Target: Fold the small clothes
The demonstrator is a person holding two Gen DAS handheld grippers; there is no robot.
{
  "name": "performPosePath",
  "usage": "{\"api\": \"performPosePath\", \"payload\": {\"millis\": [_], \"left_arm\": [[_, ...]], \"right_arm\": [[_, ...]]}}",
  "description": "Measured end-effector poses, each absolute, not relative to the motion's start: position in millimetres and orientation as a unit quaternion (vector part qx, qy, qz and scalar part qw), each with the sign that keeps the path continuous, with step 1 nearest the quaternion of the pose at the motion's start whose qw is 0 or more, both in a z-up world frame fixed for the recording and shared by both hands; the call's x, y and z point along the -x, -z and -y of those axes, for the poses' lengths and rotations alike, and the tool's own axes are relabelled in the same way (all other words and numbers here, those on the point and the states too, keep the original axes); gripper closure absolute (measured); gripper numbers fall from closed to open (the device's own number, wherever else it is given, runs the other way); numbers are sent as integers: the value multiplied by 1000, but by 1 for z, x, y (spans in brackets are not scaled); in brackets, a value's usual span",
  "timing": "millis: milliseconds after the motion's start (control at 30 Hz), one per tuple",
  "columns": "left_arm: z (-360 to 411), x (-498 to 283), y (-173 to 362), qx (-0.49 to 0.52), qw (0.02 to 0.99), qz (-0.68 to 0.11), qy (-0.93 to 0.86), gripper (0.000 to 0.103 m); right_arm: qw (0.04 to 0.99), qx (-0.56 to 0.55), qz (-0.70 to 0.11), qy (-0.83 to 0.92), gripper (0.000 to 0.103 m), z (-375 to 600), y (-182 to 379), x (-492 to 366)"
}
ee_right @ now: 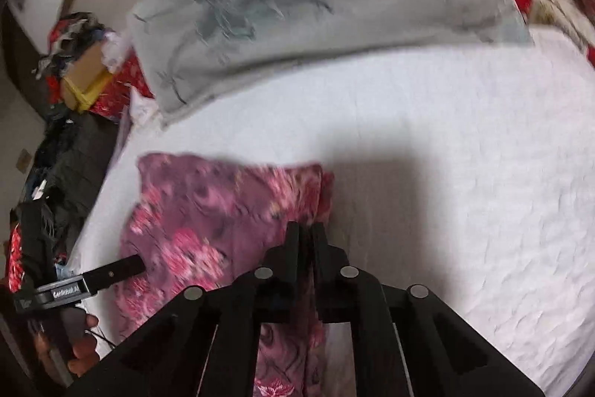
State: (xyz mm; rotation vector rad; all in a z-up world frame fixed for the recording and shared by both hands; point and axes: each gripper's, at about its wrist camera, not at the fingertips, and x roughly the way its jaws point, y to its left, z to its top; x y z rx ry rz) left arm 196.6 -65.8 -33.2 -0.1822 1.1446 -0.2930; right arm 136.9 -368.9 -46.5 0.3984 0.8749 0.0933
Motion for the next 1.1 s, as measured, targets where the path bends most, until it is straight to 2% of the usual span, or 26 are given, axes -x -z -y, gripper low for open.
{"api": "performPosePath", "payload": {"millis": [133,233,300,367,400,500,633,700,767,867,933,1100], "left_arm": [[67,-208,34,74,830,-541,115,7],[58,-211,32,97,828,-536,135,8],[63,-208,30,71,846,-515,122,8],[77,-215,42,38,841,-528,116,7],[81,-218,47,31,835,-536,120,7],[77,-213,42,44,828,-547,115,8],[63,-177,20,5,849,-517,107,8],[58,-157,15,-12,857,-506,97,8],[51,-134,13,-36,864,-495,79,8],[45,-97,14,-60,874,-478,57,8],[44,-73,17,-80,880,-467,41,8],[53,-36,19,-155,884,-441,30,7]], "right_arm": [[871,-172,-459,12,100,377,61,-152],[900,-169,-401,-28,94,367,40,-140],[903,-161,-395,-59,92,354,36,-141],[877,-124,-460,-58,74,336,58,-157],[862,-97,-495,-53,75,328,71,-164],[873,-58,-483,-40,73,320,55,-156],[862,-10,-507,-27,53,322,38,-125],[854,8,-519,-18,43,325,29,-98],[854,14,-520,-6,22,330,22,-76],[861,20,-508,15,7,334,12,-32],[868,29,-496,31,1,335,8,-10],[873,45,-483,50,1,333,10,27]]}}
